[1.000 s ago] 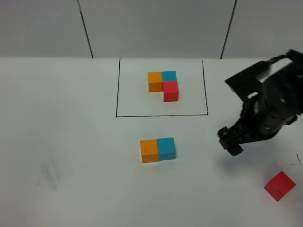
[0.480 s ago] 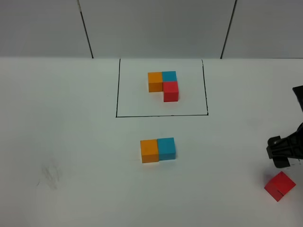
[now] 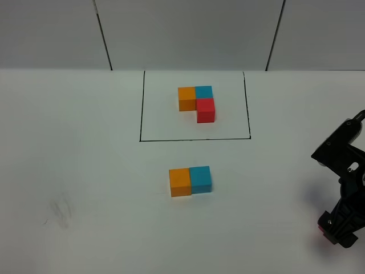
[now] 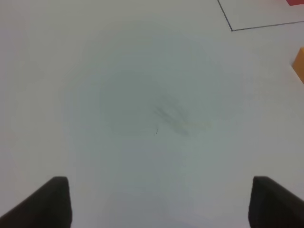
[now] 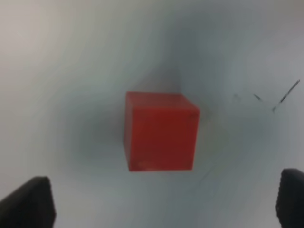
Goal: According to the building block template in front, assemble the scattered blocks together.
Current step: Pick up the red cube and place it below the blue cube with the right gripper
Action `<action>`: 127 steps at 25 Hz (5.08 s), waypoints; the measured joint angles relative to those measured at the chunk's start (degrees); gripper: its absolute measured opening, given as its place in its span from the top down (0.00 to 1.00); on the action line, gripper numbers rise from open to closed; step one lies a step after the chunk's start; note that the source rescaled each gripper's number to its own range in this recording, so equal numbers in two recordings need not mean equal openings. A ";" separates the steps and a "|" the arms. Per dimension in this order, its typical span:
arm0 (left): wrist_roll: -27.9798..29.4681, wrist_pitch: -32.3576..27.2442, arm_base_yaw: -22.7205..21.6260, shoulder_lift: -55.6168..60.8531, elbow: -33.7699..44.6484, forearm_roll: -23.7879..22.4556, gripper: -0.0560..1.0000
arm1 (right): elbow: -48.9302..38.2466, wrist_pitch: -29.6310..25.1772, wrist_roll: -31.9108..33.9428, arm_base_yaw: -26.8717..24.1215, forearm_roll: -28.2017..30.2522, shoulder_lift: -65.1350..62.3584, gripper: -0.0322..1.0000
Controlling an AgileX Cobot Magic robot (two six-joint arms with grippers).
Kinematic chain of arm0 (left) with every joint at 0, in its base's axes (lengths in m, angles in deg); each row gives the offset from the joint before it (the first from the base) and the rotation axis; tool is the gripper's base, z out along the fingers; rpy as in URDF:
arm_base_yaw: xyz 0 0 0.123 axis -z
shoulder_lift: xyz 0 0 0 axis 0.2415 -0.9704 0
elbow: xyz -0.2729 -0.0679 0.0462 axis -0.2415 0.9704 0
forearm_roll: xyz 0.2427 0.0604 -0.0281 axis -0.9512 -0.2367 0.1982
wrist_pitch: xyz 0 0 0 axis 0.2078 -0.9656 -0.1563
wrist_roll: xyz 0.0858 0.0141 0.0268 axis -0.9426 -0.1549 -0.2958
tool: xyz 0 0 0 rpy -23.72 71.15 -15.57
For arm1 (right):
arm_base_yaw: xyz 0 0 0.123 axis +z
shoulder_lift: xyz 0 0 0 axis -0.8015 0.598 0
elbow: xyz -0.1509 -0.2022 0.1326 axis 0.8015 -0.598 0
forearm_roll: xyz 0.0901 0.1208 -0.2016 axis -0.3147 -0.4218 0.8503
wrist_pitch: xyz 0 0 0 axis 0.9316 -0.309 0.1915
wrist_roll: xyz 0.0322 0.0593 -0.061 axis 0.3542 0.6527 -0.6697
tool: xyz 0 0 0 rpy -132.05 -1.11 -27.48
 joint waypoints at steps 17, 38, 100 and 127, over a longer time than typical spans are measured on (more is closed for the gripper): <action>0.00 0.00 0.00 0.00 0.00 0.00 0.32 | -0.07 6.59 -2.09 -3.58 -3.29 9.31 0.20; 0.00 0.00 0.00 0.00 0.00 0.00 0.32 | -0.07 8.68 -2.11 -3.66 -4.25 16.65 0.97; -0.02 0.00 0.00 0.00 0.00 -0.06 0.32 | 38.84 -7.19 65.40 29.71 -2.03 39.70 0.95; -0.02 0.00 0.00 0.00 0.00 -0.06 0.32 | 38.84 -3.81 67.97 29.71 2.32 39.84 0.95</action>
